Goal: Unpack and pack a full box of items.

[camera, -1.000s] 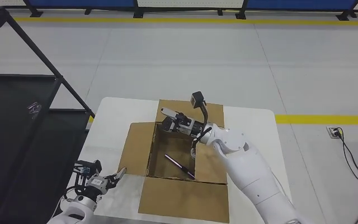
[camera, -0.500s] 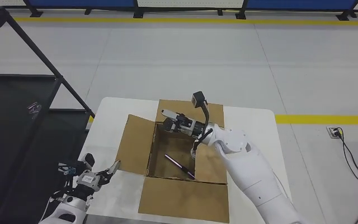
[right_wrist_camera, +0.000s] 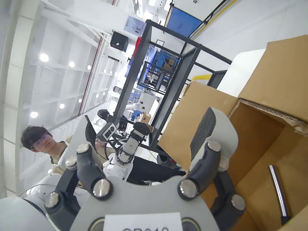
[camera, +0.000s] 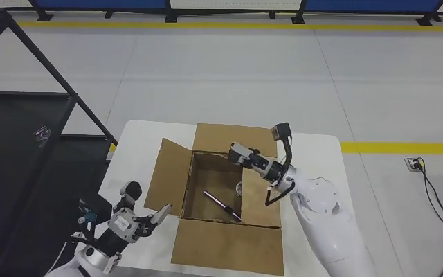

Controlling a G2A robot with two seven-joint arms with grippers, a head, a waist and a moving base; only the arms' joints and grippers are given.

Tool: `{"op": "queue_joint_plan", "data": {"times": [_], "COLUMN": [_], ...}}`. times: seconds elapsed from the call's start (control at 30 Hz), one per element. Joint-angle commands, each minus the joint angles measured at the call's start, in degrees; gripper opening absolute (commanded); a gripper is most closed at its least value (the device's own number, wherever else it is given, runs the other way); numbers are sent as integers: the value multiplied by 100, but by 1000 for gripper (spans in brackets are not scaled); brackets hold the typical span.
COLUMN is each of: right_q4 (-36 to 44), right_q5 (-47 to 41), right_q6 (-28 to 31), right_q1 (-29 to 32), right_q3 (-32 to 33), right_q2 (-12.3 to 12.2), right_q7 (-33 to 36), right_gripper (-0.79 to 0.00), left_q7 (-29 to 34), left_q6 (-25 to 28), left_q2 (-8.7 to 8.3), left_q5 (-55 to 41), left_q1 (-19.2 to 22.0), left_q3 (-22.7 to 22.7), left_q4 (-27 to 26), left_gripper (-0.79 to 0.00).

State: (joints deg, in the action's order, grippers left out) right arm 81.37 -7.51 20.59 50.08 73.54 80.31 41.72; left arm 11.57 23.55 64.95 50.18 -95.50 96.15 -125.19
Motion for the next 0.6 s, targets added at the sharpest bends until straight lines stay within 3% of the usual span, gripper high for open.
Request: {"op": "queue_joint_plan", "data": {"times": [0.0, 0.17, 0.33, 0.57], "right_q4": [327, 882, 1101, 1108], "right_q5": [-160, -460, -878, -1358], "right_q6": [155, 560, 937, 1382], "right_q1": [428, 1349, 2095, 2663], "right_q3": [305, 986, 1457, 1809], "right_q2": [-58, -181, -255, -317], "right_q7": [-87, -258, -359, -392], "right_gripper": [0, 0, 0, 0], "left_q7": [407, 1137, 1670, 2771], "left_q6": [75, 25, -210, -860], "left_q2": [-6, 4, 94, 260], "left_q5": [-105, 267, 292, -942], "left_q1": [277, 1018, 1819, 2953], "left_q3": [-312, -1145, -2208, -3038], "left_q4": [33, 174, 751, 1768], "left_gripper": [0, 0, 0, 0]}}
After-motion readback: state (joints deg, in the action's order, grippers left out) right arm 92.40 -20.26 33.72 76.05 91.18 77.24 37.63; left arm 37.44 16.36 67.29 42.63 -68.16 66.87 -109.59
